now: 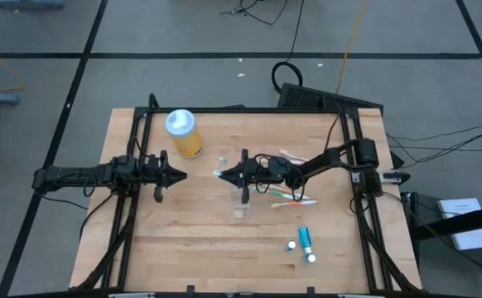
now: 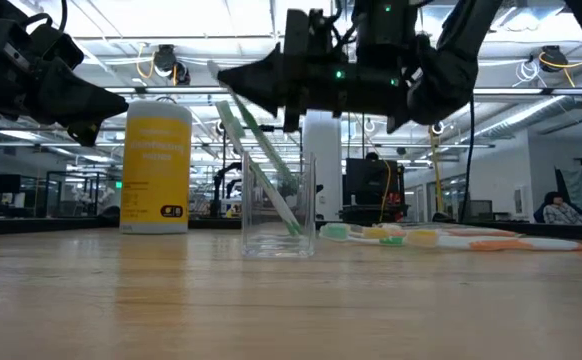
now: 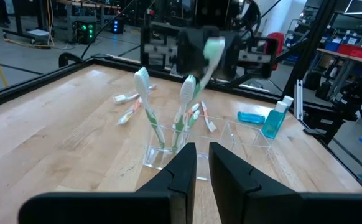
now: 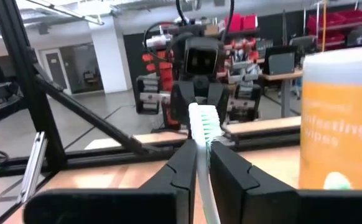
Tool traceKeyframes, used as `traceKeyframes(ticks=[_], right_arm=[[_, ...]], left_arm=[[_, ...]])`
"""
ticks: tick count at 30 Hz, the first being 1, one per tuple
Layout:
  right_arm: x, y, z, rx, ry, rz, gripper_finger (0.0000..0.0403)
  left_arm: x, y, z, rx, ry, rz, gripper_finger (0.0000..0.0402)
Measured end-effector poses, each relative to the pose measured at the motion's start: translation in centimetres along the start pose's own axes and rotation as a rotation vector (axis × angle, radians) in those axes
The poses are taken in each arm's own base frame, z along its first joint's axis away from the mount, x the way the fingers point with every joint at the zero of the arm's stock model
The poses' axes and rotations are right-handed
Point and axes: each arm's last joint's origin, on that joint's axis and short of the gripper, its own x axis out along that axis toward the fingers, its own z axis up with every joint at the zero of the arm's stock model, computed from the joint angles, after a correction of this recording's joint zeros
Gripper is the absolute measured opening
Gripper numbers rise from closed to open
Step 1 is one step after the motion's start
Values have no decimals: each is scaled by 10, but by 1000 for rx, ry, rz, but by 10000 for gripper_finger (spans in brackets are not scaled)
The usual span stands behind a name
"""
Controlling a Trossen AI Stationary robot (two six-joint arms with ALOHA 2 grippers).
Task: Pick & Place toothbrushing station
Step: Put the green toothbrush into the transparent organizer
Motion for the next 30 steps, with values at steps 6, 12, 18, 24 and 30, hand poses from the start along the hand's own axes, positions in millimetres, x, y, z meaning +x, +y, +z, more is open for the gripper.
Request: traceKeyframes(ticks=[6, 12, 18, 24, 30], right_arm=[[0, -1, -7, -2, 20, -4, 27], [-1, -2, -13, -50, 83, -10, 27], [-1, -3, -17, -61, 131, -15, 25], [-1, -3, -17, -58, 128, -15, 32], [-1, -3, -17, -51, 129, -15, 44]], left_arm=[[0, 0, 0, 0, 0, 0, 49], [0, 0, 0, 0, 0, 0, 49], [0, 0, 0, 0, 0, 0, 49], [0, 0, 0, 0, 0, 0, 49], [0, 0, 0, 0, 0, 0, 49]])
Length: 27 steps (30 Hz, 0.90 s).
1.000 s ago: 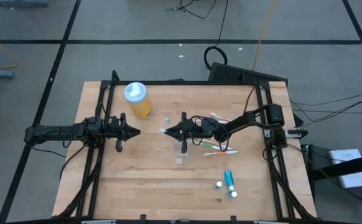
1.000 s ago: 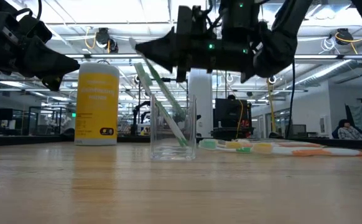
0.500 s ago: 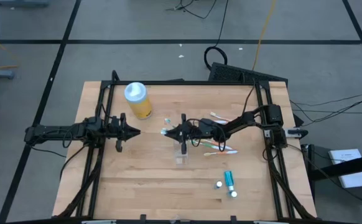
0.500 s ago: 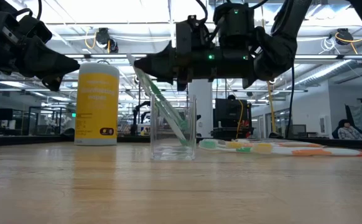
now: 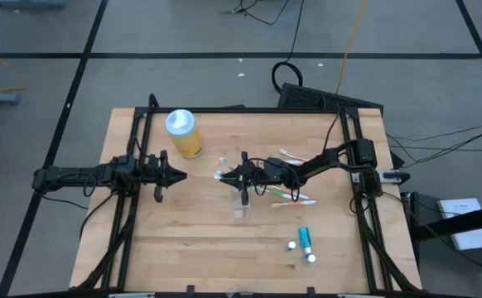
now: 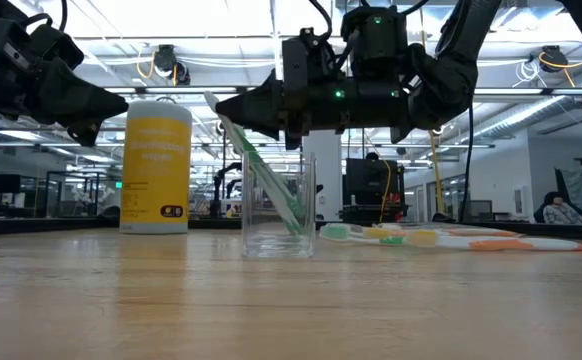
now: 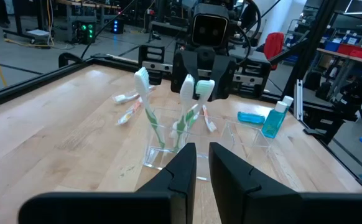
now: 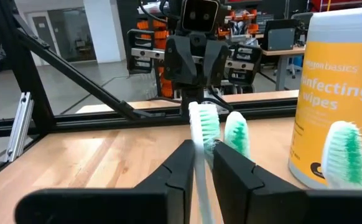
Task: Pick & Place toothbrushing station
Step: Put the green toothbrush into the transparent organizer
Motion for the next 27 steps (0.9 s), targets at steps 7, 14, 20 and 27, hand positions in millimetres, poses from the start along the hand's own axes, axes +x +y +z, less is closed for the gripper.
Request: traceKeyframes(ticks=[7, 14, 20, 27], right_arm=[[0, 0, 0, -11, -1, -2, 63], [0, 0, 0, -52, -1, -3, 95], [0, 0, 0, -83, -1, -3, 129], [0, 0, 2, -93, 0, -3, 156]], left_arm=[[0, 0, 0, 0, 0, 0, 49], [0, 0, 0, 0, 0, 0, 49], [0, 0, 0, 0, 0, 0, 49], [0, 0, 0, 0, 0, 0, 49]])
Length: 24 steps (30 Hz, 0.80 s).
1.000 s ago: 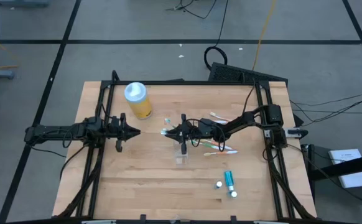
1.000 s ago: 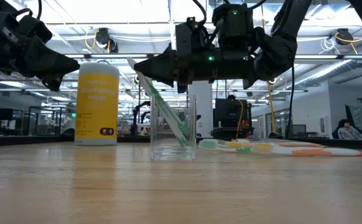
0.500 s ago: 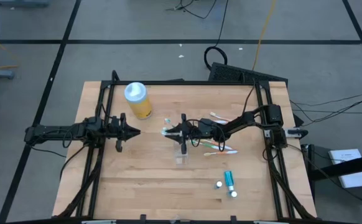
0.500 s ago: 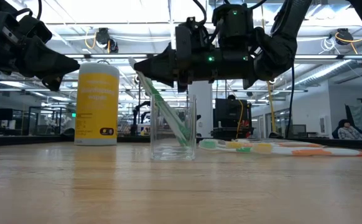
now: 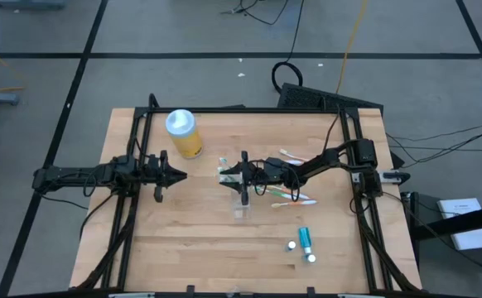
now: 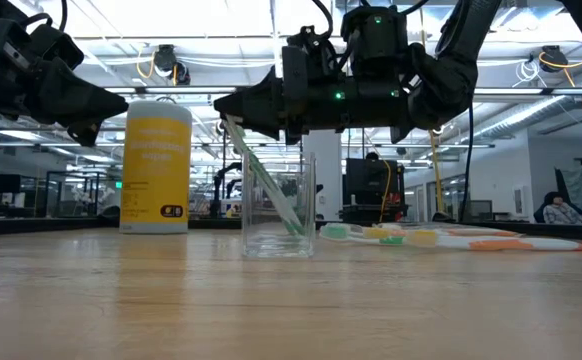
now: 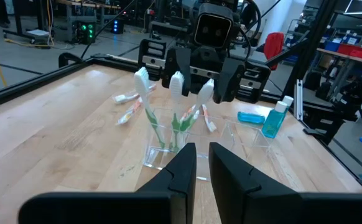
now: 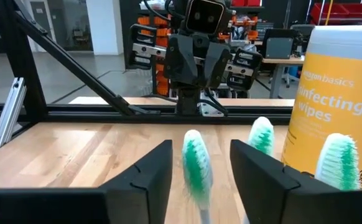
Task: Pick & Place toothbrushing station
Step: Put the green toothbrush into the transparent organizer
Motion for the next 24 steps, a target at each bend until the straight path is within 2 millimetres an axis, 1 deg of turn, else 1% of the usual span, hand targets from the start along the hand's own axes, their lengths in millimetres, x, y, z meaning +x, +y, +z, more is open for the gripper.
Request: traceKeyframes(ticks=[5, 10, 17, 21, 24], right_arm=[[-2, 0, 12, -38, 1, 0, 162], [-9, 0, 32, -56, 54, 1, 163], [-27, 2, 54, -116, 240, 19, 160], [-41, 2, 60, -118, 376, 30, 160], [-51, 3, 60, -106, 480, 36, 159]], left_arm=[[0, 0, 0, 0, 0, 0, 49], [0, 0, 0, 0, 0, 0, 49], [0, 0, 0, 0, 0, 0, 49], [0, 0, 0, 0, 0, 0, 49], [0, 0, 0, 0, 0, 0, 49]])
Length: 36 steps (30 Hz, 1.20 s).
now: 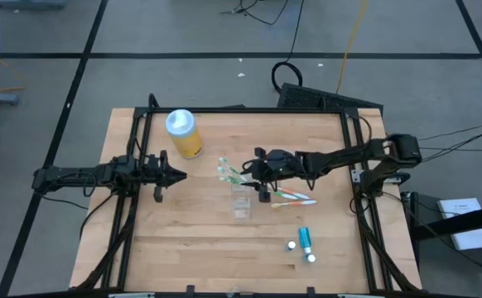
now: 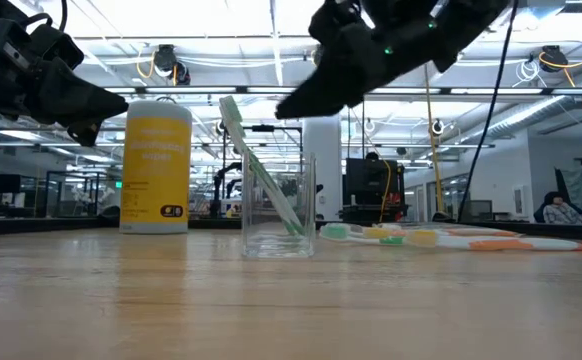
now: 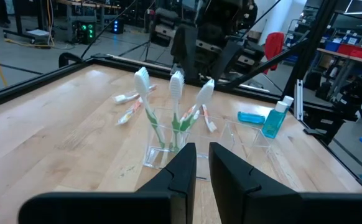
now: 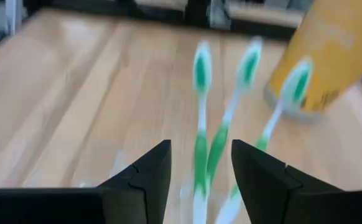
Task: Pick & Place toothbrushing station
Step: Put the green toothbrush into the transparent organizer
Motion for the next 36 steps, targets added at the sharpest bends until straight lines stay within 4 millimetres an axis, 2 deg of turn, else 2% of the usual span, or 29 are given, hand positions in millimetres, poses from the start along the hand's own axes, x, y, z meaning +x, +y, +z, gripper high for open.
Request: traceKeyframes(ticks=[3, 12, 18, 23, 29, 36], right_arm=[[-8, 2, -8, 25, 90, 11, 156], [-18, 8, -51, 93, 170, 14, 155], [-21, 17, -79, -11, 199, -4, 161], [-21, 27, -82, -86, 182, -62, 185], [-10, 29, -88, -27, 161, -73, 213], [5, 30, -104, -23, 231, -67, 216]], left_arm=[[0, 0, 0, 0, 0, 0, 49], [0, 0, 0, 0, 0, 0, 49], [0, 0, 0, 0, 1, 0, 49], [0, 0, 0, 0, 0, -1, 49], [0, 0, 0, 0, 0, 0, 49], [0, 0, 0, 0, 0, 0, 49]])
